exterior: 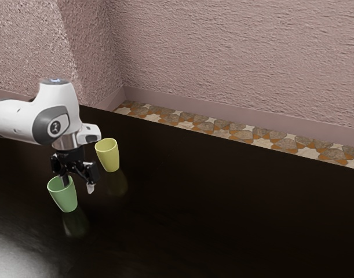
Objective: Place the left cup onto the right cup
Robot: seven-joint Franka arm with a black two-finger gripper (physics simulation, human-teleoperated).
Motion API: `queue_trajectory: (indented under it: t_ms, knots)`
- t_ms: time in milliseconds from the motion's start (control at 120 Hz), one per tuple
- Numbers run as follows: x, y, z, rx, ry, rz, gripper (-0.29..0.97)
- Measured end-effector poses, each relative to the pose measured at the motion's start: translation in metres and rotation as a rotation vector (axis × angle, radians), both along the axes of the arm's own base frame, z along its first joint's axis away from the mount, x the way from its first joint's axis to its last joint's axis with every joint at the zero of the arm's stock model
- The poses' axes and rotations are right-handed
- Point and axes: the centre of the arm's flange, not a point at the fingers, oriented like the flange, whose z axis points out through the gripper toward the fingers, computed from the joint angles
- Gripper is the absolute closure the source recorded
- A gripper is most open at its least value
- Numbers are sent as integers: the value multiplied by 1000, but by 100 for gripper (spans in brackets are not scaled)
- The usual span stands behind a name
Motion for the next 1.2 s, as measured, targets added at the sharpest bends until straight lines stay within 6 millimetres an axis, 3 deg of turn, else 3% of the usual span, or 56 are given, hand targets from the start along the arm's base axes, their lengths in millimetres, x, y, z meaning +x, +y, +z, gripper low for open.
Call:
queue_trajectory:
  t_ms: [117, 450, 1200]
  knots:
    - [0, 2, -1, -3, 2, -11, 0]
    - [-5, 36, -4, -10, 8, 9, 0]
    - [10, 31, -32, -3, 14, -44, 0]
